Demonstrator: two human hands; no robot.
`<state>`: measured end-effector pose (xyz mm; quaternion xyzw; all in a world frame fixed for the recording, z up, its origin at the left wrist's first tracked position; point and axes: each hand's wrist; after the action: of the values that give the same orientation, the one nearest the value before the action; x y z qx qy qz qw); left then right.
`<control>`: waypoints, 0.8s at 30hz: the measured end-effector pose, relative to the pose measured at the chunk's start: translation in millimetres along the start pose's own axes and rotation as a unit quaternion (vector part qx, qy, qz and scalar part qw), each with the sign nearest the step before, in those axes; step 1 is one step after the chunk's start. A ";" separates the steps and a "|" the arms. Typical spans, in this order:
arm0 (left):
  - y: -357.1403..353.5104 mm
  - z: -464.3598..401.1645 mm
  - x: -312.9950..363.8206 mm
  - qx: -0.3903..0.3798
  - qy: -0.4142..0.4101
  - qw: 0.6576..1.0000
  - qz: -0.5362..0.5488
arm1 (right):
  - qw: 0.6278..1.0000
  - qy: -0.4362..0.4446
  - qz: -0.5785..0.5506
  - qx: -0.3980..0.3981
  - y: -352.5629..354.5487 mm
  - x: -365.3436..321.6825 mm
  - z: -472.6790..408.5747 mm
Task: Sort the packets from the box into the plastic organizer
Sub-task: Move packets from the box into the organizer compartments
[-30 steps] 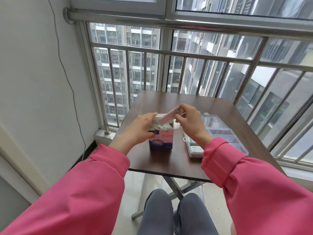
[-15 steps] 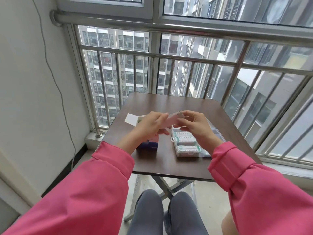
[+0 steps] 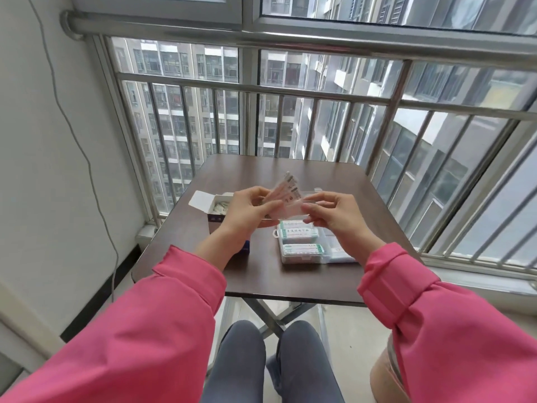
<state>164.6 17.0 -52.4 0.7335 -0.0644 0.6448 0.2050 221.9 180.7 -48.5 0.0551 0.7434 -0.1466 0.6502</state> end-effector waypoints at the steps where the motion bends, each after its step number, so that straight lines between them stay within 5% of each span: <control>1: -2.9 -0.6 -0.8 0.001 -0.001 1.000 0.004 | 1.000 0.001 -0.012 0.005 2.5 0.2 -1.1; 5: -11.1 -5.0 -2.2 0.007 0.001 1.000 0.026 | 0.998 -0.002 -0.065 0.016 13.5 1.4 -7.8; 19: -35.5 -18.9 -15.9 0.016 -0.031 0.992 -0.119 | 0.997 -0.015 0.012 0.071 44.4 12.6 -14.6; 24: -37.1 -25.7 -28.2 0.062 -0.135 0.912 -0.383 | 0.989 -0.024 0.103 0.108 47.8 30.5 -29.1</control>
<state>149.7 55.7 -85.7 0.7934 0.2347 0.4142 0.3792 202.7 231.4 -82.3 0.1976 0.6975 -0.1601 0.6699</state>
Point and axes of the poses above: each hand's wrist, its own z-axis away from the middle knuckle, its own y-axis out of the back of the hand, x = y × z, and after that the axes turned 13 degrees about -z, right-handed
